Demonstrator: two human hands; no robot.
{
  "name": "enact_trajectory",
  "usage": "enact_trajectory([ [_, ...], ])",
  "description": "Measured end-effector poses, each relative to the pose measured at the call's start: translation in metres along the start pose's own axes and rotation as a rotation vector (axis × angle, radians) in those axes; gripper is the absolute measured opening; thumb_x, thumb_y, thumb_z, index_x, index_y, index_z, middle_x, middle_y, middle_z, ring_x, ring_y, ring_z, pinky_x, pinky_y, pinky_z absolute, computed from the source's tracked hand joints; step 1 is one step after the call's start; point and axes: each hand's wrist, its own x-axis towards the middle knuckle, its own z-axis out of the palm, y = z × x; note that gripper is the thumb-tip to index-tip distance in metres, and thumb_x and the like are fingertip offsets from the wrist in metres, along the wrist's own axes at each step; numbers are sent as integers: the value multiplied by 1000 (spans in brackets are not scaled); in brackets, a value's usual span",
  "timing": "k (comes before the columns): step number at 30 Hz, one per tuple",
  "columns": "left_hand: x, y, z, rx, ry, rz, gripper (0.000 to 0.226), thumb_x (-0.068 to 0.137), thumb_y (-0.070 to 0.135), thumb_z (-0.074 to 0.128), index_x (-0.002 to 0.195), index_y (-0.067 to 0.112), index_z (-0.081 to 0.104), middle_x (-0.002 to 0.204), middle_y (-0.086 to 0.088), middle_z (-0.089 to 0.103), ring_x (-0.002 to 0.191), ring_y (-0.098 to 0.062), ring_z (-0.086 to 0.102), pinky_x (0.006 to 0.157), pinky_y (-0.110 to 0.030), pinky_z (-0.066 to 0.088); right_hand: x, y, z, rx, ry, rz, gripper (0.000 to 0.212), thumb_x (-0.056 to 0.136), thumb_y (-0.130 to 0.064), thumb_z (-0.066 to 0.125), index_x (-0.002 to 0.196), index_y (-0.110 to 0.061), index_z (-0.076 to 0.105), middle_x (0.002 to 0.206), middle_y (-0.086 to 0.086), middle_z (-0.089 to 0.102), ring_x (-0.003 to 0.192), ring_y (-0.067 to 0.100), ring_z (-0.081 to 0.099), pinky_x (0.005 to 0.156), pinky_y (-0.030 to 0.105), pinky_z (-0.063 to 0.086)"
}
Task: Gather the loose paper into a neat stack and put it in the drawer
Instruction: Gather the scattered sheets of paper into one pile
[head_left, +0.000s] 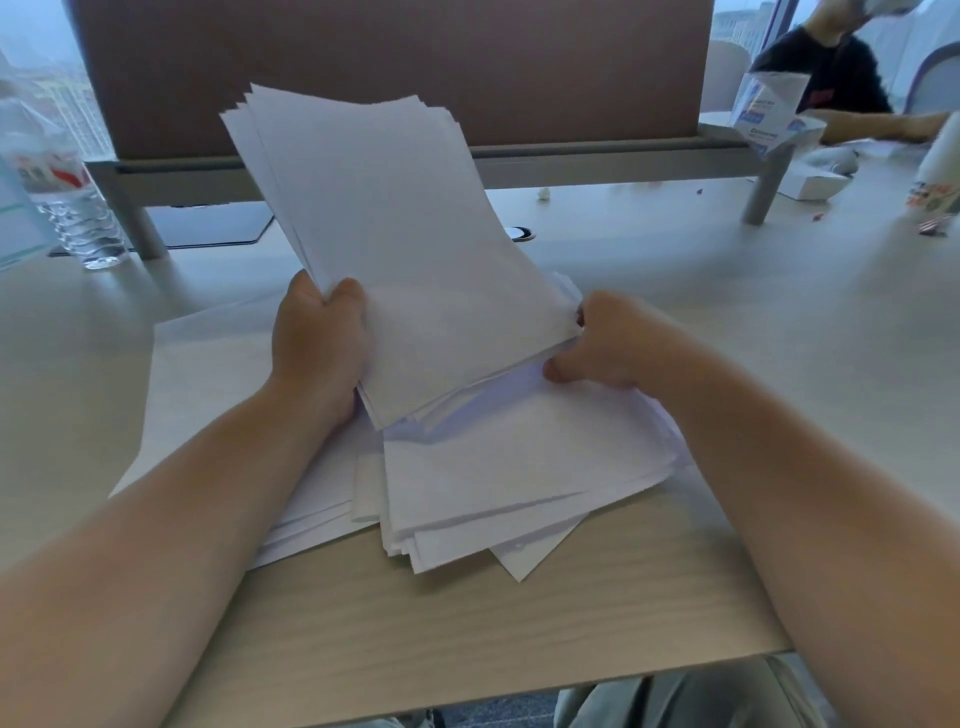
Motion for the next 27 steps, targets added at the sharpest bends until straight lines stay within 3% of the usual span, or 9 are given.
enact_trajectory([
  [3,3,1,-3,9,40,-9,14,92,31,54,101,24,61,102,1,70,95,-27,66,85,-41,56,3,2,5,47,83,-79,36,77,-31,83,95,-19,54,83,-3,56,76,22,57,57,29,38],
  [7,8,0,-8,-7,88,-27,16,89,31,54,101,23,61,96,4,69,96,-28,67,90,-43,57,8,3,10,74,125,-116,29,77,-26,80,79,-20,52,81,-3,57,73,23,56,62,30,42],
  [10,9,1,-9,-27,84,-50,12,88,31,54,97,25,60,96,6,68,96,-27,67,92,-43,57,12,4,15,169,123,-130,23,77,-20,79,89,-14,60,85,3,62,74,24,58,64,30,46],
  [13,10,1,-10,-44,102,-51,11,89,31,54,97,25,59,102,2,70,96,-27,66,92,-39,56,17,9,16,349,140,-115,24,80,-16,78,98,-17,62,88,-3,60,76,18,57,67,28,47],
  [16,18,1,-18,-17,147,-77,25,88,31,55,108,18,61,109,-3,70,100,-28,65,95,-38,54,26,19,9,473,218,-46,19,86,-15,72,101,-22,63,88,-4,62,75,17,59,62,25,46],
  [19,28,-3,-27,-43,205,-114,48,80,33,54,122,13,63,121,-8,71,111,-31,67,101,-45,54,32,30,-1,501,331,16,10,86,-11,68,90,-19,66,77,-4,62,69,18,59,59,21,46],
  [23,28,0,-31,-84,221,-144,48,82,30,52,125,11,60,126,-11,69,115,-33,65,103,-44,53,37,40,3,582,393,80,15,83,-14,73,70,-16,66,72,2,67,69,23,64,75,39,62],
  [27,29,0,-31,-131,262,-151,44,82,28,53,122,14,62,121,-7,71,111,-31,67,101,-44,54,40,47,3,597,413,116,17,86,-25,70,73,-14,68,77,7,72,80,34,72,79,50,63],
])
